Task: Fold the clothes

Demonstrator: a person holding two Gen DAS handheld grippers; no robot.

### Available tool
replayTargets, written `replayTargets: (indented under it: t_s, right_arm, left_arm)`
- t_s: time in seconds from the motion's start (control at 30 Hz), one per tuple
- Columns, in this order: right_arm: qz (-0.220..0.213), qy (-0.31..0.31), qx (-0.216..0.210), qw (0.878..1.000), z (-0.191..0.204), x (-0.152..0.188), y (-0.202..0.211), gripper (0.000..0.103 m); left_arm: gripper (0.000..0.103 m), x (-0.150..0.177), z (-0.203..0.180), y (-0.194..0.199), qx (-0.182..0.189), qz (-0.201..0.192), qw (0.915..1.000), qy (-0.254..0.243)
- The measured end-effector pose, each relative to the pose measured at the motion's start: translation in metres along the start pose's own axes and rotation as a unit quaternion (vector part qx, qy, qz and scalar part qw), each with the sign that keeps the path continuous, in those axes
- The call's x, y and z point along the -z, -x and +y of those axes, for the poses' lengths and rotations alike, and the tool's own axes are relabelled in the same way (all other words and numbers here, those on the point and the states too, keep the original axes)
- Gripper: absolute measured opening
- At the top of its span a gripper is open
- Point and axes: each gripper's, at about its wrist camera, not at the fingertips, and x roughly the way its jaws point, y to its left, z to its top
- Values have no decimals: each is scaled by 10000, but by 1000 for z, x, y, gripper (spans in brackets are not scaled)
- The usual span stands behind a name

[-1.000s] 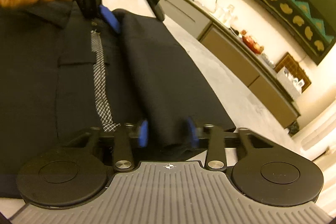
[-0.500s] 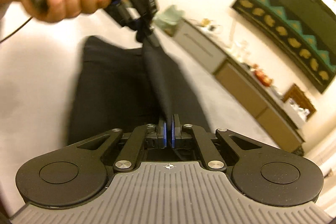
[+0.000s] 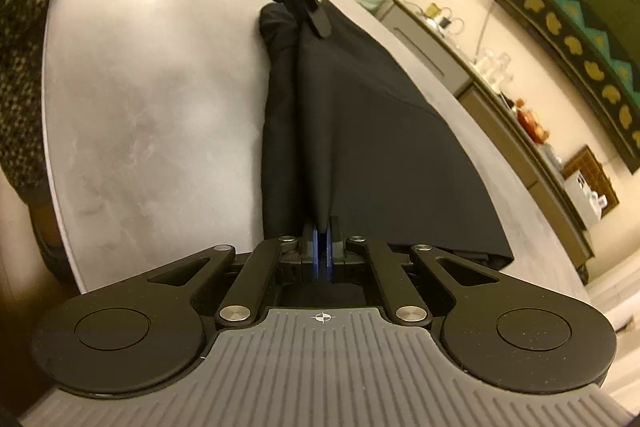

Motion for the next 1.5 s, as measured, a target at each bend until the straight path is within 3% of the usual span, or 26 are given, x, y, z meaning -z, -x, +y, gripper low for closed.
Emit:
replayTargets:
  t_s: [0.1,0.17,0.2,0.27,0.3,0.37,0.43,0.5,0.53,0.57,0.67,0.8,0.97,1.03,1.13,1.23,1.33,1.4,1.43,1.5]
  right_arm:
    - [83,-63,-32,9999,0,0,-1,2]
    - [57,-170,-66,9998,-5,0,3,8]
    - [-46,-274,-108,9996,-10,0,8,13]
    - [-287,-696,-216,9969,-22,0,23,34]
    - [-417,-949,-219,9944,-28,1,29,36]
    - [-594,-1445,-147,9876,-41,1,37,38]
    - [-679,-2006,-99,9773,-58,3,33,38]
    - [-650,-2319,-234,9703,-67,4,20,38]
    - [-593,-2356,-328,9695,-68,3,10,38]
    - [-536,-2392,-423,9686,-68,2,1,38]
    - [-47,-2221,-742,9722,-54,4,-28,31]
    - [49,-2155,-804,9732,-49,14,-23,32]
    - [54,-2143,-725,9741,-55,26,-13,35]
    - [141,-2301,-581,9713,-63,29,-8,36]
    - [-294,-2426,-616,9677,-69,30,10,38]
    - [-58,-1884,-792,9789,-55,24,0,36]
    - [198,-1736,-549,9831,-73,30,-10,36]
    - [644,-1536,360,9854,-103,42,-26,37]
    - [866,-1652,603,9806,-123,51,-34,43]
    - [798,-2335,618,9671,-153,63,-23,40]
  left_arm:
    - [6,2,6,2,-6,26,9999,110]
    - [7,4,10,3,-10,43,9998,183]
    - [8,4,11,5,19,14,9998,197]
    - [16,2,6,11,90,-125,9998,103]
    - [19,1,3,14,126,-195,9997,54]
    - [31,-2,0,13,107,-293,9995,11]
    - [36,-6,0,7,40,-305,9995,-12]
    - [32,-4,1,-5,-245,-286,9992,-112]
    - [19,-3,2,-7,-366,-313,9987,-155]
    - [13,-1,4,-8,-484,-340,9981,-198]
    - [7,2,10,1,-416,-399,9983,-108]
    - [7,2,20,2,-392,-340,9986,67]
    - [16,0,33,4,-264,-237,9988,340]
    - [22,1,32,13,-437,-402,9978,305]
    - [29,1,29,20,-604,-561,9964,206]
    - [29,2,28,15,-679,-515,9961,208]
    - [29,7,20,12,-732,-498,9961,21]
    - [29,11,13,6,-693,-410,9966,-157]
    - [30,13,8,5,-741,-383,9960,-311]
    - [30,15,4,10,-788,-340,9955,-408]
